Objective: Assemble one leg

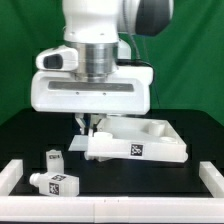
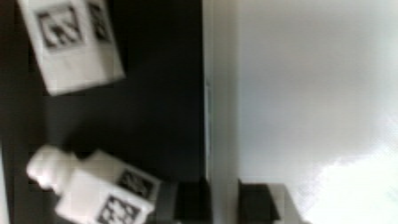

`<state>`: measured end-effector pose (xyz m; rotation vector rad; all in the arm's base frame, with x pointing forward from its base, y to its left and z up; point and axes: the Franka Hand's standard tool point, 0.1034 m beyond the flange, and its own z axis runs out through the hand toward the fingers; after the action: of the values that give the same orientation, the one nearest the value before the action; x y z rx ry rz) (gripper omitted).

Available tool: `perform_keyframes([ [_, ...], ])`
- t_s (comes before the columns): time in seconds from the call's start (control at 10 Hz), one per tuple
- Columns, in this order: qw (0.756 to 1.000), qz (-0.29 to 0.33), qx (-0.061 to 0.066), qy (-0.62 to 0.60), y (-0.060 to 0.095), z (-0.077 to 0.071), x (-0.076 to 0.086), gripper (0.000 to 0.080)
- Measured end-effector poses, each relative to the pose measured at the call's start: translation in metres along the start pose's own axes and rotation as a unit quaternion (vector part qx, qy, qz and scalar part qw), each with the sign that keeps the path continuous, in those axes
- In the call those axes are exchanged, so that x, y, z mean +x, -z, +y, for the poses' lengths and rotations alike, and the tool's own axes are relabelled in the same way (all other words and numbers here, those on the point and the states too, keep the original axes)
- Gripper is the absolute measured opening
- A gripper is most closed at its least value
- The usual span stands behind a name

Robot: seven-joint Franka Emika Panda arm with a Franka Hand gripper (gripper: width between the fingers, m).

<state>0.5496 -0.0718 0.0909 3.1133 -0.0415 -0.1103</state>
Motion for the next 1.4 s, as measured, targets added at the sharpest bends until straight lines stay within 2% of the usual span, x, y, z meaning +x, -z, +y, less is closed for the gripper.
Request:
perform_keyframes([
  [0.1,0.999,0.023,0.002,-0.023,-0.001,0.008,-0.004,0.0054],
  [0.2,1.0,0.013,0.002,-0.019,-0.004,0.007,-0.01,0.0054],
  [0.4,1.0,0.011,0.002,-0.018,-0.006,0.006,-0.009,0.0054],
  [0.6,1.0,0.002,0.0,-0.024,-0.017,0.004,-0.01,0.0054],
  [0.8,1.0,0.003,-0.003,-0.025,-0.031,-0.013,0.014,0.0054],
  [0.9,1.0,0.002,-0.004,-0.022,-0.039,-0.017,0.022,0.0054],
  [1.1,1.0,0.001,-0.001,-0.018,-0.04,-0.033,0.034,0.0054],
  [1.4,1.0,0.0,-0.002,-0.016,-0.043,-0.031,0.032,0.0054],
])
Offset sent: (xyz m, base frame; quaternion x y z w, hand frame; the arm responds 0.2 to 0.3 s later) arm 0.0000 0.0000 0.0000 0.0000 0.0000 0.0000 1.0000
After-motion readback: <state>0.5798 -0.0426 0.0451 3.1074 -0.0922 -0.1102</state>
